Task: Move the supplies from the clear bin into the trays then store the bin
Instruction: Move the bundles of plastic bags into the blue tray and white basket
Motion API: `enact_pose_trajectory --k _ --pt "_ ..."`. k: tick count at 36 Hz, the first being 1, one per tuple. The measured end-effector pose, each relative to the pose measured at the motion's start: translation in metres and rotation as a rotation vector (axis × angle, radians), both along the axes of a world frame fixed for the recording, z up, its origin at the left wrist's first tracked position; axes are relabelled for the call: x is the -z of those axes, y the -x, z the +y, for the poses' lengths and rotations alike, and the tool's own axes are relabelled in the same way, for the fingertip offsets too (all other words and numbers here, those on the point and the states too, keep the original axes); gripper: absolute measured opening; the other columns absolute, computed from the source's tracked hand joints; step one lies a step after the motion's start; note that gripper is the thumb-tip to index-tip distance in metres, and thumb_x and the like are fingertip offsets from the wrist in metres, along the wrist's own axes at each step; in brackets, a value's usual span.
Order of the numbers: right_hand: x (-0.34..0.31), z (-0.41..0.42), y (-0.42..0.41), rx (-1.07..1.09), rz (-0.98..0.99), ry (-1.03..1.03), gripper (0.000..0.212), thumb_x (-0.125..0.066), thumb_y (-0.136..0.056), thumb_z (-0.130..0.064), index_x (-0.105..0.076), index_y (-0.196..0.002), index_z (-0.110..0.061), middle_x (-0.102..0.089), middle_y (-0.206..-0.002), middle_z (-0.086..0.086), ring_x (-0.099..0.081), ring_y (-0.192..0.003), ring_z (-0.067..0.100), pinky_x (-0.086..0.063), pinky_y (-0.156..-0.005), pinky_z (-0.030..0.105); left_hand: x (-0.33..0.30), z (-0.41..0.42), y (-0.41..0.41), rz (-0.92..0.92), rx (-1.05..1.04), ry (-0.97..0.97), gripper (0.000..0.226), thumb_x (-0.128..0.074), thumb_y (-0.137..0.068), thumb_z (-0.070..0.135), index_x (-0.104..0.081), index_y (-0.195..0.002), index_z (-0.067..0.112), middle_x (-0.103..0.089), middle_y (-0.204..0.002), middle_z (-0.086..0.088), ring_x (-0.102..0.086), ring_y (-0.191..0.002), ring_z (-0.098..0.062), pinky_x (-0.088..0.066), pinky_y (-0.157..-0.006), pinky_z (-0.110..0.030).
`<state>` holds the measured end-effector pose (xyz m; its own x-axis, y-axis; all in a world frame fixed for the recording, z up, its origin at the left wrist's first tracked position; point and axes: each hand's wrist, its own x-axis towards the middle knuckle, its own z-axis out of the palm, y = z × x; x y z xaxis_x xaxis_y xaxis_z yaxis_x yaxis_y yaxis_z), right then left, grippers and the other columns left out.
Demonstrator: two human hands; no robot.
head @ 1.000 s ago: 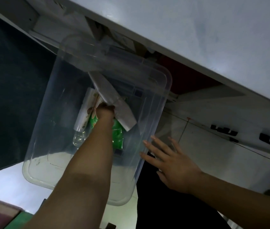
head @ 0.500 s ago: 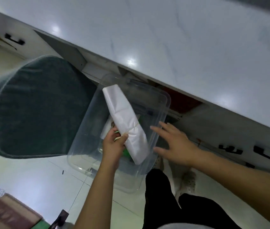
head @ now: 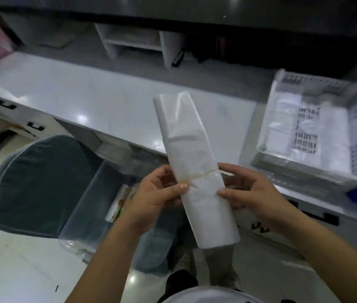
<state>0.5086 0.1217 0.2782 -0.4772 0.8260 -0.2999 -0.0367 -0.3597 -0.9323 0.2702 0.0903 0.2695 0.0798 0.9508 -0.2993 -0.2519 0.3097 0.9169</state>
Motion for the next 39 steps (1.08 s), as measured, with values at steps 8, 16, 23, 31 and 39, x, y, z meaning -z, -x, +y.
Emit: enact_pose_trajectory --k 8,16,23,31,39 --pt "-0.010 -0.026 -0.103 0.176 -0.054 -0.048 0.054 -0.076 -0.076 -0.007 -0.068 -0.125 -0.027 -0.072 -0.095 0.011 -0.066 -0.079 0.022 -0.052 -0.057 0.028 -0.027 0.026 -0.100 -0.042 0.200 -0.122 0.048 -0.074 -0.078 0.005 -0.064 -0.124 0.015 -0.067 -0.124 -0.018 -0.066 -0.112 -0.034 -0.057 -0.085 -0.039" --pt "-0.008 -0.030 -0.160 0.292 -0.174 -0.081 0.049 -0.070 -0.087 0.000 -0.068 -0.121 -0.036 -0.070 -0.099 0.012 -0.069 -0.078 0.016 -0.055 -0.060 0.030 -0.036 0.075 -0.163 -0.004 0.159 -0.065 0.025 -0.061 -0.094 0.014 -0.071 -0.117 0.017 -0.072 -0.116 -0.006 -0.069 -0.103 -0.024 -0.058 -0.075 -0.036" --pt "-0.010 -0.006 -0.189 0.417 -0.203 -0.096 0.054 -0.070 -0.086 0.003 -0.067 -0.122 -0.037 -0.068 -0.097 0.011 -0.070 -0.083 0.023 -0.060 -0.064 0.038 -0.051 0.139 -0.196 0.038 0.286 -0.101 0.036 -0.067 -0.090 0.013 -0.065 -0.125 0.017 -0.072 -0.116 -0.006 -0.070 -0.100 -0.022 -0.060 -0.078 -0.044" --pt "-0.003 0.058 -0.193 0.590 -0.180 -0.026 0.061 -0.067 -0.088 0.002 -0.065 -0.119 -0.050 -0.063 -0.088 0.006 -0.063 -0.060 0.014 -0.050 -0.050 0.028 -0.055 0.245 -0.234 0.213 0.465 -0.119 0.044 -0.065 -0.087 0.005 -0.058 -0.128 0.023 -0.075 -0.108 -0.005 -0.073 -0.092 -0.025 -0.060 -0.068 -0.038" --pt "0.013 0.149 -0.181 0.675 -0.183 0.156 0.057 -0.065 -0.087 0.006 -0.062 -0.126 -0.035 -0.062 -0.096 0.011 -0.065 -0.057 0.016 -0.054 -0.051 0.032 -0.023 0.348 -0.262 0.438 0.517 -0.055 0.061 -0.062 -0.084 -0.005 -0.049 -0.138 0.020 -0.068 -0.107 -0.005 -0.071 -0.091 -0.022 -0.060 -0.060 -0.030"
